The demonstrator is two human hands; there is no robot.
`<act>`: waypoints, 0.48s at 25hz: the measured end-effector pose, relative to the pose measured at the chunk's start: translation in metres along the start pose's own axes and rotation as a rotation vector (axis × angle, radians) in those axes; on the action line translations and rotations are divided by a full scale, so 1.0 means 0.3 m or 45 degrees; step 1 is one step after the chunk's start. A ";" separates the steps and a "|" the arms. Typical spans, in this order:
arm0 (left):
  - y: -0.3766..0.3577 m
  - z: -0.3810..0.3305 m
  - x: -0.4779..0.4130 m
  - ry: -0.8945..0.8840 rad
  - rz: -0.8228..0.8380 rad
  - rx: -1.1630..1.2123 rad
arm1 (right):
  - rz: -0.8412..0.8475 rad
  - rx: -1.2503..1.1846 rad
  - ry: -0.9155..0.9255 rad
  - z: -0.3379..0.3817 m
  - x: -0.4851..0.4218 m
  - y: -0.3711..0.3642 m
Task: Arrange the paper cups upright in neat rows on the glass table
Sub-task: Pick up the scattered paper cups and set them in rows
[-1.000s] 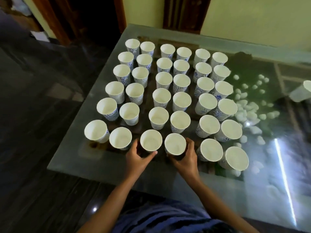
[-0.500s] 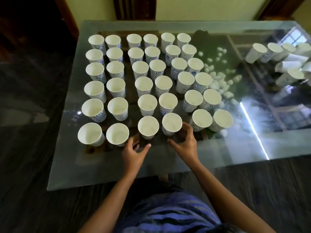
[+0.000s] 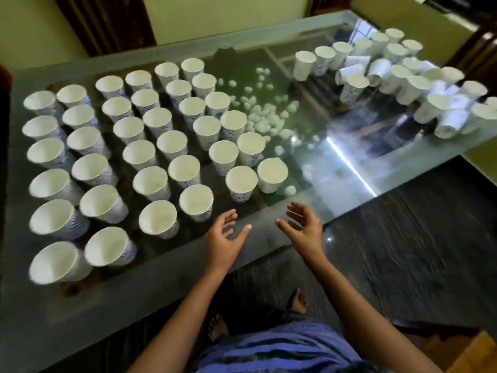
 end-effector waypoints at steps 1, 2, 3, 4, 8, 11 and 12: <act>-0.070 -0.030 -0.037 -0.026 0.021 -0.018 | -0.026 -0.026 -0.001 -0.006 -0.020 0.070; -0.144 -0.061 -0.074 -0.049 0.034 -0.029 | -0.042 -0.047 -0.004 -0.014 -0.042 0.142; -0.223 -0.090 -0.110 -0.065 0.037 -0.028 | -0.052 -0.066 -0.007 -0.020 -0.067 0.216; -0.291 -0.116 -0.145 -0.072 0.032 -0.017 | -0.061 -0.092 -0.011 -0.022 -0.092 0.280; -0.568 -0.229 -0.293 -0.078 0.059 0.015 | -0.107 -0.137 -0.004 -0.012 -0.229 0.550; -0.711 -0.321 -0.408 -0.126 0.064 -0.005 | -0.129 -0.115 0.003 0.002 -0.362 0.709; -0.739 -0.340 -0.448 -0.136 0.059 -0.020 | -0.126 -0.094 0.011 0.009 -0.408 0.740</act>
Point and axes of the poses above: each hand's wrist, its own x-axis away from the middle knuckle, its own y-axis out of the back of the hand, z = x × y, the point moved 9 cm from there along -x, towards the middle knuckle, and after that the axes turned 11 degrees about z, right-handed, at the moved point
